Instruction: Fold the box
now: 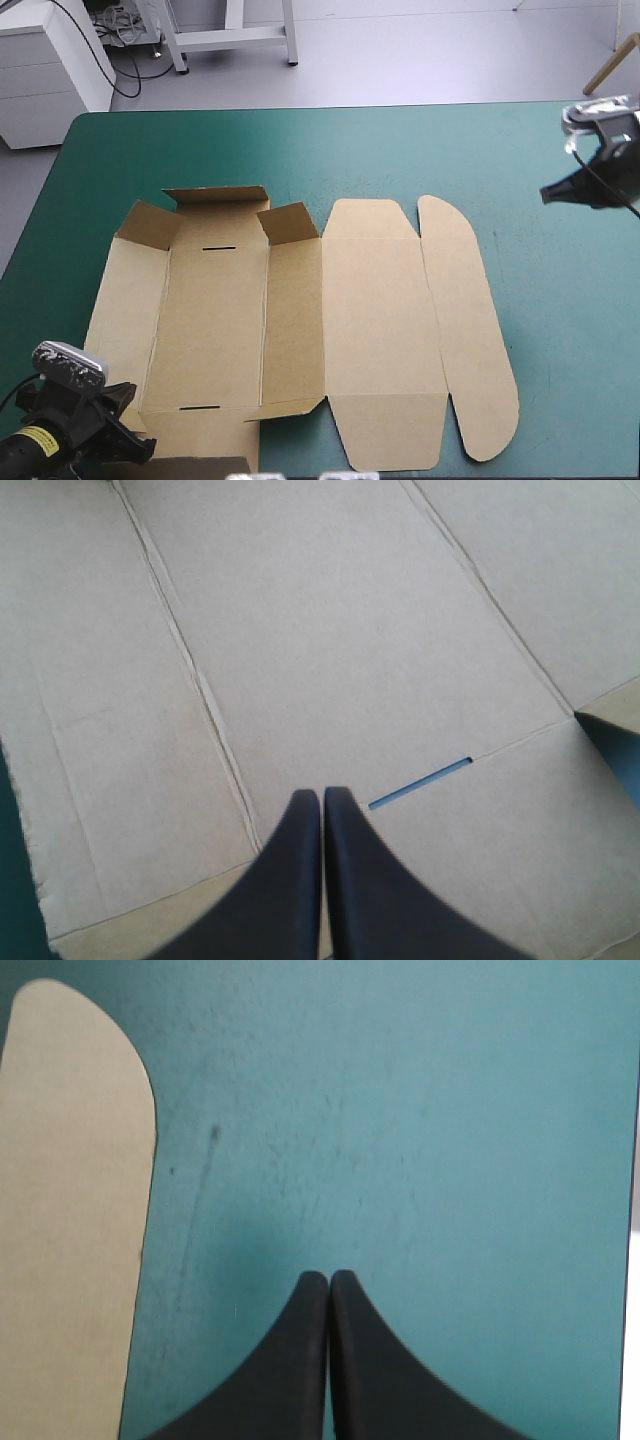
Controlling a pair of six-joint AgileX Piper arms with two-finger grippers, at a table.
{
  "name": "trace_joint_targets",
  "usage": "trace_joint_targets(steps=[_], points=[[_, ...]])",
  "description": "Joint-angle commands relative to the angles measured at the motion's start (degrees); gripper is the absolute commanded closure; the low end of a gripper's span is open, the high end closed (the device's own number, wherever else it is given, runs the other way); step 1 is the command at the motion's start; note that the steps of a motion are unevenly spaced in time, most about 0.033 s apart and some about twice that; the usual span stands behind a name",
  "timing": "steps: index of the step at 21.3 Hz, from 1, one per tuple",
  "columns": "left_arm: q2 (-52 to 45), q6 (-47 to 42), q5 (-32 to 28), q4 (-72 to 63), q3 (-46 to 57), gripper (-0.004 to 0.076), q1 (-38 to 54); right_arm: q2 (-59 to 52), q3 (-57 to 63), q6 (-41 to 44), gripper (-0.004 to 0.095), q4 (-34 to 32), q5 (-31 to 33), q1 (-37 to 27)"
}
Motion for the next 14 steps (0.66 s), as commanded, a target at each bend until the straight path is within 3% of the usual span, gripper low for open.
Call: trace_joint_targets(steps=[1,7,14], points=[[0.6,-0.1,-2.0,-1.0,-1.8,0.0734,-0.2,-12.8,10.6,0.9,0.0927,1.6,-1.6,-5.2],[0.6,-0.1,-2.0,-1.1,-1.8,0.0734,-0.2,-32.0,34.1,3.3,0.0927,6.3,-3.0,-5.9],[0.6,-1.9,-2.9,-1.2,-1.8,0.0734,-0.2,-42.5,46.7,4.9,0.0927,8.1,-6.3,-5.9]])
